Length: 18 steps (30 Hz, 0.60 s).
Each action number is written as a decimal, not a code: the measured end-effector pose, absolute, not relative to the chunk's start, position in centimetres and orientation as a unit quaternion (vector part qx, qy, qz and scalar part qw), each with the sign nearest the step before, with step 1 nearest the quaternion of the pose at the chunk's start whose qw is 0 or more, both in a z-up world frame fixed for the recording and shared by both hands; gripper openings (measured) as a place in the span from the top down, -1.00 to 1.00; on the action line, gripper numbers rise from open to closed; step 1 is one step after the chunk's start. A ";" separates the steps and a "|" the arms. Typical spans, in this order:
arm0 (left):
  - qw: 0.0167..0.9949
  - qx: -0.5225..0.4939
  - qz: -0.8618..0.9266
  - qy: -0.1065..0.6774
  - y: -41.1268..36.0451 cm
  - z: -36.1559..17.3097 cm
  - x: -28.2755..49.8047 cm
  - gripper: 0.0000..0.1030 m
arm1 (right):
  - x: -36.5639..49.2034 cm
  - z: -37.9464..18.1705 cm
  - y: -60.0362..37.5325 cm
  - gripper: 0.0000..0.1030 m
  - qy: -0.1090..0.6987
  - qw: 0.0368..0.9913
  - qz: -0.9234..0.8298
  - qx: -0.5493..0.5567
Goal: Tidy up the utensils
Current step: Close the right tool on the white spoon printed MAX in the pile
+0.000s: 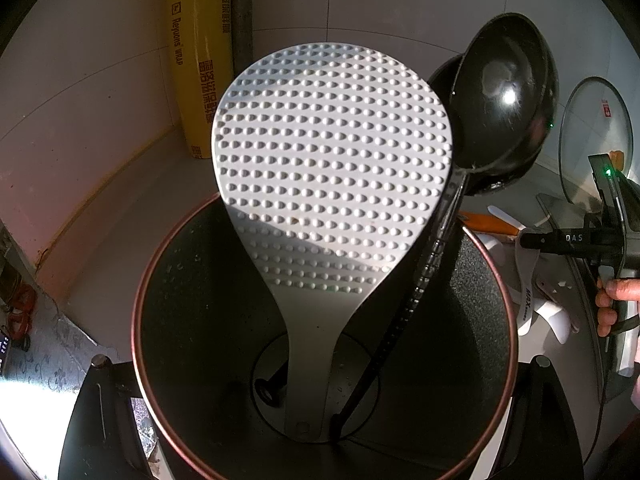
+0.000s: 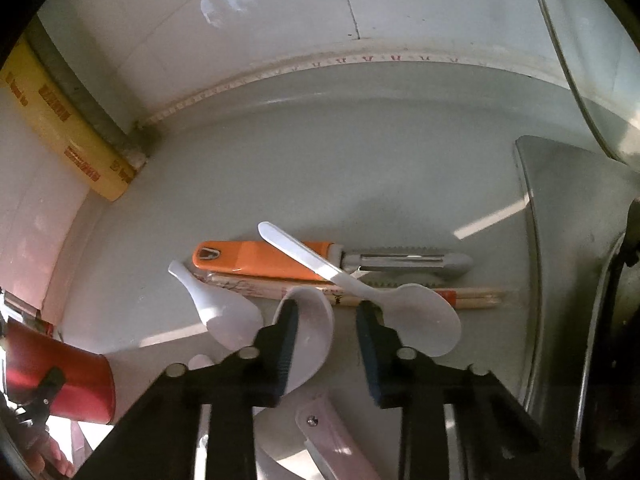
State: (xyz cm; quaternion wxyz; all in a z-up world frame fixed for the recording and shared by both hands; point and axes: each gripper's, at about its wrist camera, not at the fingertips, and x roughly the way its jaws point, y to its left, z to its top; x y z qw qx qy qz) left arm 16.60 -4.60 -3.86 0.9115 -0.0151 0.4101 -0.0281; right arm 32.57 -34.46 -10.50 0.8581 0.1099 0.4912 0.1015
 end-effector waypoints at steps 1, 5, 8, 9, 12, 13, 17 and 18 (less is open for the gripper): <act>0.911 -0.016 -0.028 0.410 -4.7 -3.9 16.6 -0.75 | 32.5 -10.5 -34.5 0.58 0.491 0.858 0.101 0.109; 0.912 -0.016 -0.029 0.410 -4.7 -3.9 16.6 -0.75 | 32.2 -10.2 -34.4 0.79 0.485 0.863 0.099 0.103; 0.912 -0.017 -0.030 0.410 -4.7 -3.9 16.6 -0.75 | 32.0 -9.7 -34.1 0.89 0.475 0.870 0.100 0.091; 0.912 -0.017 -0.030 0.410 -4.8 -3.9 16.6 -0.75 | 31.9 -9.7 -34.1 0.89 0.474 0.870 0.100 0.088; 0.912 -0.017 -0.032 0.409 -4.5 -3.9 16.5 -0.75 | 31.6 -9.3 -33.9 0.89 0.467 0.875 0.097 0.081; 0.912 -0.017 -0.032 0.409 -4.6 -3.9 16.5 -0.75 | 31.5 -9.2 -33.9 0.89 0.463 0.877 0.096 0.081; 0.912 -0.019 -0.034 0.408 -3.4 -4.1 16.3 -0.75 | 30.7 -8.2 -33.8 0.89 0.448 0.886 0.098 0.074; 0.912 -0.019 -0.034 0.408 -3.4 -4.1 16.3 -0.75 | 30.5 -7.9 -33.7 0.89 0.441 0.889 0.098 0.069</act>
